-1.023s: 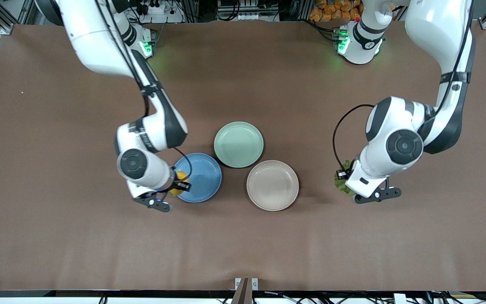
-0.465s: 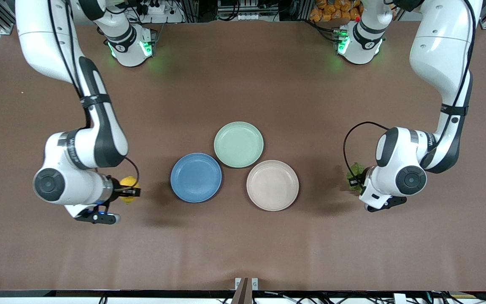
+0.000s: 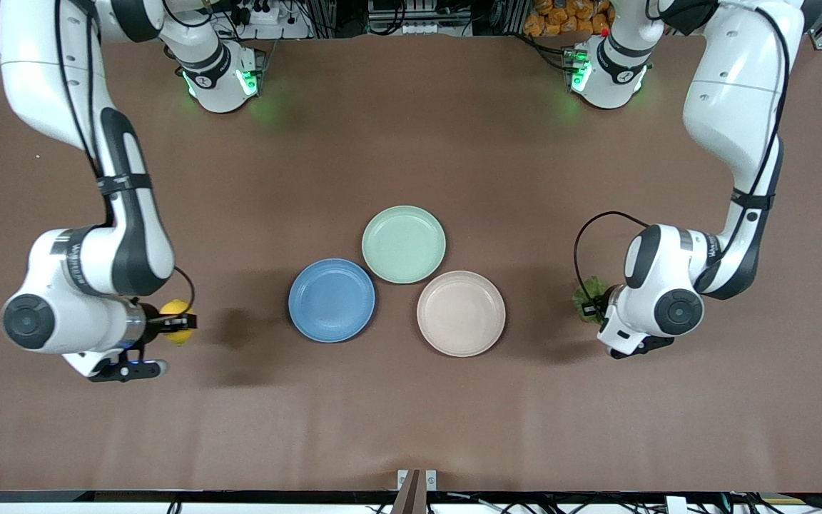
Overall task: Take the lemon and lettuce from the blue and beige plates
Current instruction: 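Lift the lemon with the right gripper while the left gripper lifts lettuce, then lower the lettuce beside the beige plate and open the left gripper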
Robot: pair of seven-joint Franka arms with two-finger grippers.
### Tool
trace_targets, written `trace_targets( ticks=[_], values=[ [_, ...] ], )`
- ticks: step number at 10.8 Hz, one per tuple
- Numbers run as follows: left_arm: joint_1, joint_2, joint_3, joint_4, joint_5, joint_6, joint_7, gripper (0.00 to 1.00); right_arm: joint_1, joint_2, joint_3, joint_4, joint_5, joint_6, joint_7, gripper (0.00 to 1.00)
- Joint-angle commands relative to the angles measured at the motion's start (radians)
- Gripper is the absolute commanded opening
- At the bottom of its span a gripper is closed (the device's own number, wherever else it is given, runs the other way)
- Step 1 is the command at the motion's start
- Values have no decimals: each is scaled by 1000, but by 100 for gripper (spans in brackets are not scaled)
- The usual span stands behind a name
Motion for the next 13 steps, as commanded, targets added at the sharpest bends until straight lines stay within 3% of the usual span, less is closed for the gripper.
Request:
trace_targets(
  ticks=[1, 3, 4, 5, 6, 7, 11, 13],
  values=[
    [2, -10, -2, 12, -4, 2, -12, 100, -16, 7, 8, -49, -25, 84, -33, 0],
    [-4, -67, -2, 18, -4, -35, -11, 100, -52, 8, 11, -113, -30, 181, -33, 0],
    [0, -105, -4, 21, -4, -67, -6, 100, -55, 8, 11, -135, -28, 196, -31, 7],
    [3, -143, -7, 23, -4, -106, 0, 100, -58, 10, 11, -138, -24, 207, -31, 50],
    [-1, -188, -8, 23, -4, -136, 0, 100, -59, 14, 13, -143, -22, 212, -20, 85],
    [-6, -228, -10, 26, -4, -161, 0, 100, -61, 14, 13, -147, -21, 212, -19, 100],
    [-13, -340, -16, 72, 13, -291, 4, 100, -84, -22, 31, -195, -18, 201, -25, 100],
    [-9, -419, -30, 77, 15, -313, 38, 100, -165, -131, 114, -327, -21, 218, -45, 100]
  ],
)
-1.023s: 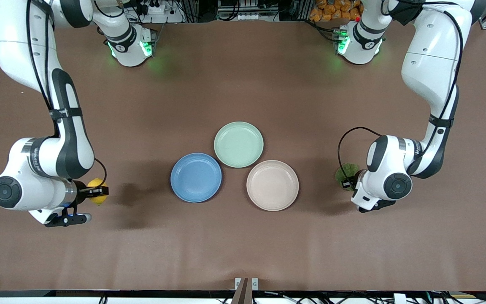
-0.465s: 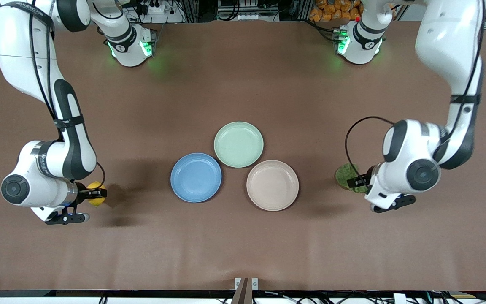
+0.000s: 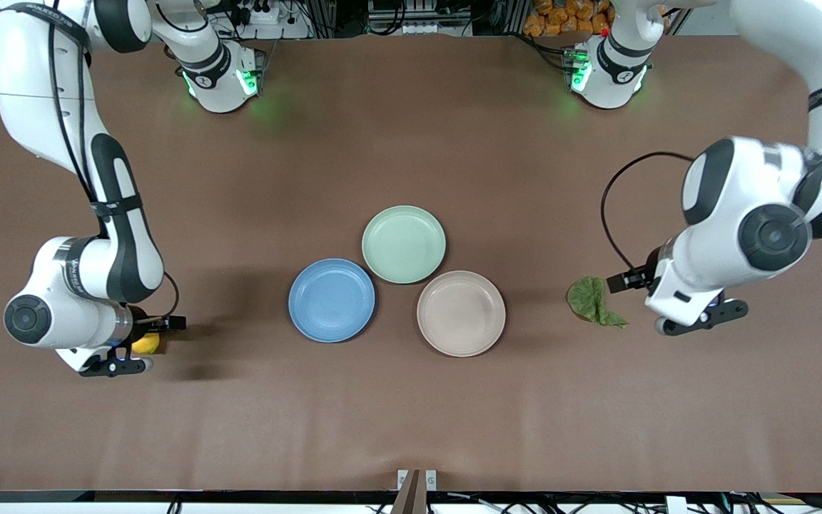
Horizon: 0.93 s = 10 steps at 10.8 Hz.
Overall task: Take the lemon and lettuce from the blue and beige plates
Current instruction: 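Lower the lettuce beside the beige plate and open the left gripper, then open the right gripper to release the lemon onto the table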
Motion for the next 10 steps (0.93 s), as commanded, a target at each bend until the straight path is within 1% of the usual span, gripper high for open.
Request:
trace_targets(
  ticks=[1, 3, 5, 6, 7, 10],
  values=[
    [4, -100, -27, -5, 16, -33, 28, 100, -94, -168, 98, -195, -6, 23, -22, 100],
    [9, -160, -29, -5, 16, -35, 98, 100, -88, -253, 97, -296, -15, 38, -24, 100],
    [14, -203, -30, -7, 16, -36, 126, 100, -88, -367, 97, -415, -32, 53, -22, 100],
    [14, -208, -30, -5, 16, -59, 126, 100, -88, -427, 97, -450, -41, 46, -22, 100],
    [15, -211, -30, -5, 16, -77, 127, 100, -88, -481, 95, -455, -41, 29, -15, 100],
    [17, -254, -24, -5, 14, -114, 161, 100, -87, -596, 92, -415, -41, -26, -13, 100]
  ],
)
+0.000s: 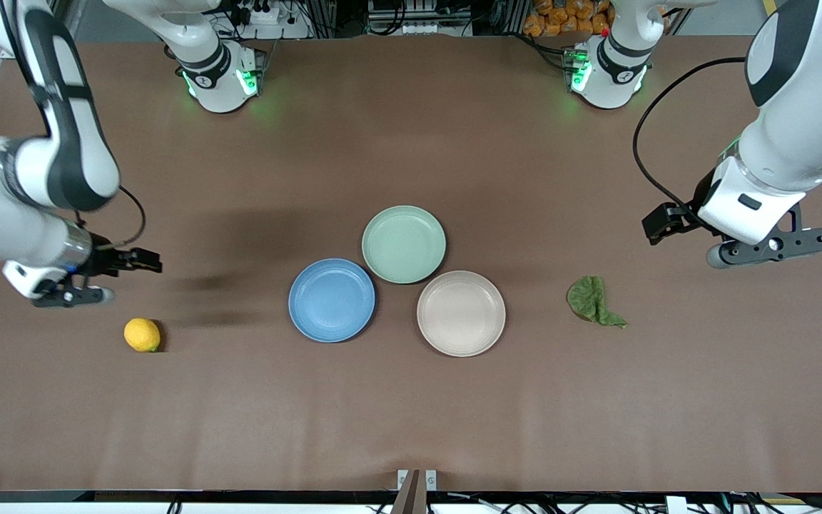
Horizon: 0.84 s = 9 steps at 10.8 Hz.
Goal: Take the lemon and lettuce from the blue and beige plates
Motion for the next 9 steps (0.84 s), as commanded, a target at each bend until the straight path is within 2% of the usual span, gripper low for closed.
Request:
trace_targets(
  ticks=[1, 3, 4, 7, 9],
  values=[
    [11, -60, 2, -20, 11, -26, 47, 100, -9, -102, 11, 26, -15, -79, 2, 100],
    [30, -83, 1, -25, 11, -64, 47, 100, -3, -102, 6, 202, -18, -292, 4, 100],
    [31, -95, 1, -28, 10, -71, 47, 100, -3, -102, 0, 277, -28, -351, 4, 100],
    [54, -159, 1, -78, -12, -84, 47, 100, 11, -118, -9, 341, -71, -377, -1, 100],
    [77, -176, 1, -95, -21, -81, 49, 100, 11, -119, -7, 414, -74, -457, 1, 100]
  ],
)
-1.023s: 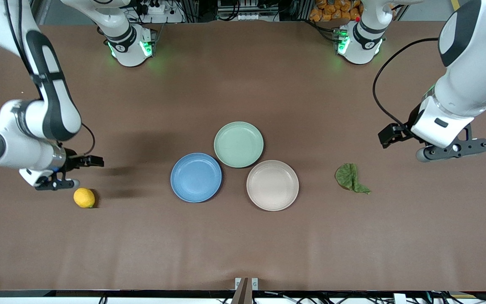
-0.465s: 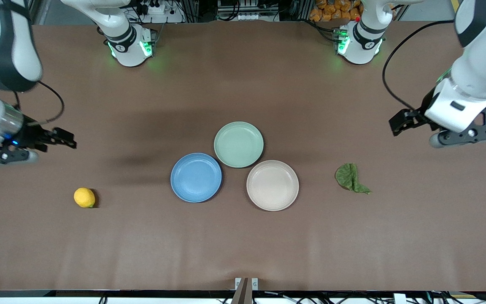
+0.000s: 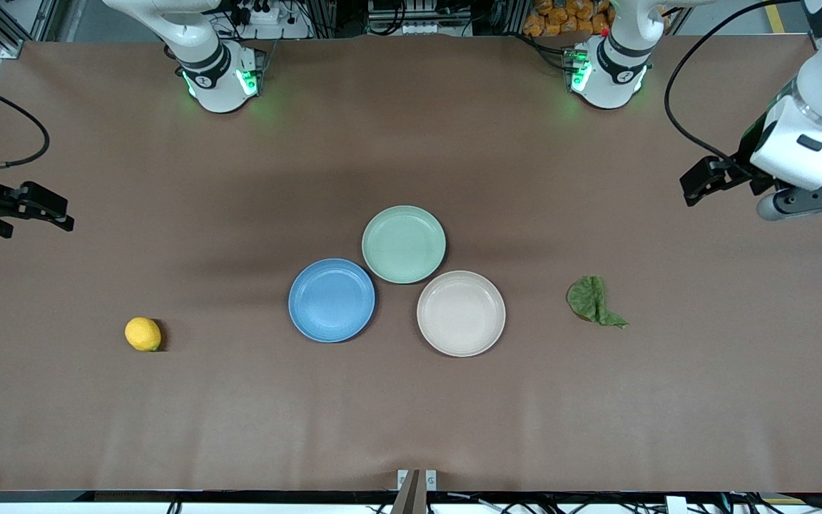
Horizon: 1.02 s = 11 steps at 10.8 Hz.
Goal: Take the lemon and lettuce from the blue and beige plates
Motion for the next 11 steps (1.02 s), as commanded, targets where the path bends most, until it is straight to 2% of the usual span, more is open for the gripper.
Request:
trace_targets(
  ticks=[1, 2, 5, 11],
  values=[
    [34, -74, -11, -98, -19, 34, 22, 100, 11, 1, -3, 80, -33, -90, 0, 100],
    [28, -110, -2, -151, -19, 77, 22, 100, 11, 1, 3, 100, -44, -116, 2, 100],
    [37, -119, -2, -149, -19, 78, 20, 100, 11, 0, 3, 132, -42, -159, -3, 100],
    [41, -110, -2, -131, -7, 84, 46, 100, 9, 0, 3, 138, -44, -159, 2, 100]
  ],
)
